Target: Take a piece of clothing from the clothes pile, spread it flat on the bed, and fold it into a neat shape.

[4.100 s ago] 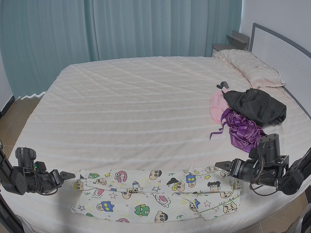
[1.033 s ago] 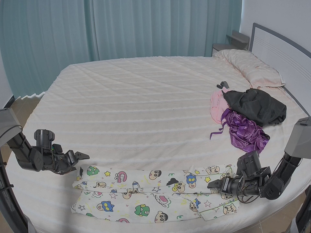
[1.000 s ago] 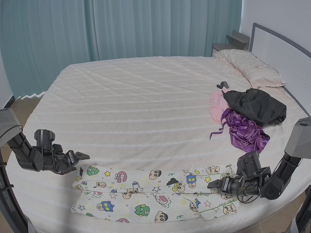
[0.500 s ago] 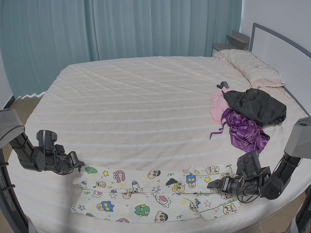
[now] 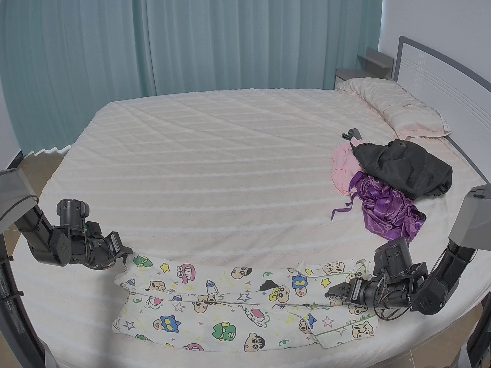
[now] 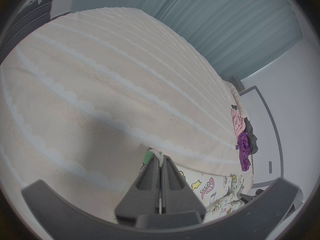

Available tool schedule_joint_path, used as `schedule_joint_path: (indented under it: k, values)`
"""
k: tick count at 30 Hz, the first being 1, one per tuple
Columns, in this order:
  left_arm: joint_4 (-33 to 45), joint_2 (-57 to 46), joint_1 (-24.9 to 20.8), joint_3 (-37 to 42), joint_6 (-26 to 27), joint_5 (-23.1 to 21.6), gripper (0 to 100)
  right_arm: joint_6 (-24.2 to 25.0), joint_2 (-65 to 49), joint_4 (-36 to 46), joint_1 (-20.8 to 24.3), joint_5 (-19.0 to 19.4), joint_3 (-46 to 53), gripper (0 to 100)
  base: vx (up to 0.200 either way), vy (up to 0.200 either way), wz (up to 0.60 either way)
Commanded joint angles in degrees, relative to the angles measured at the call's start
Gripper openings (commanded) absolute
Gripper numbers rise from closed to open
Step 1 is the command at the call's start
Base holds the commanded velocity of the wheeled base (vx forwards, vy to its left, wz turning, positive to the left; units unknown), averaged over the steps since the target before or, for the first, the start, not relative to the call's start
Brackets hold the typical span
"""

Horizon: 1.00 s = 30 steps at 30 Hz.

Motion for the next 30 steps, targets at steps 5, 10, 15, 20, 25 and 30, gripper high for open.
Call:
schedule_joint_path:
  k: [5,10,15,20,25,30]
  values:
    - [-0.11,1.85,0.28,-0.19,0.02,0.61,100,0.00,0.03,-0.02,-0.05,0.01,-0.09,100,0.000,0.000,0.00]
    - [-0.11,1.94,1.51,-0.19,0.19,0.78,100,0.09,-0.24,-0.02,-0.14,0.01,0.08,100,0.000,0.000,0.00]
    - [0.41,1.06,3.62,0.25,0.99,0.78,100,0.00,-0.68,-0.11,-0.84,-0.08,0.43,100,0.000,0.000,0.00]
    - [5.60,-4.21,4.23,3.59,5.56,0.17,100,-0.17,-5.33,-0.02,-2.51,-0.08,1.23,100,0.000,0.000,0.00]
    - [7.18,-5.44,3.44,8.07,12.85,0.69,100,-0.44,-10.43,0.68,-3.39,-0.17,3.16,100,0.000,0.000,0.00]
    - [7.18,-4.83,1.60,10.71,16.19,0.96,100,-0.53,-12.19,0.06,-4.36,-0.17,4.83,100,0.000,0.000,0.00]
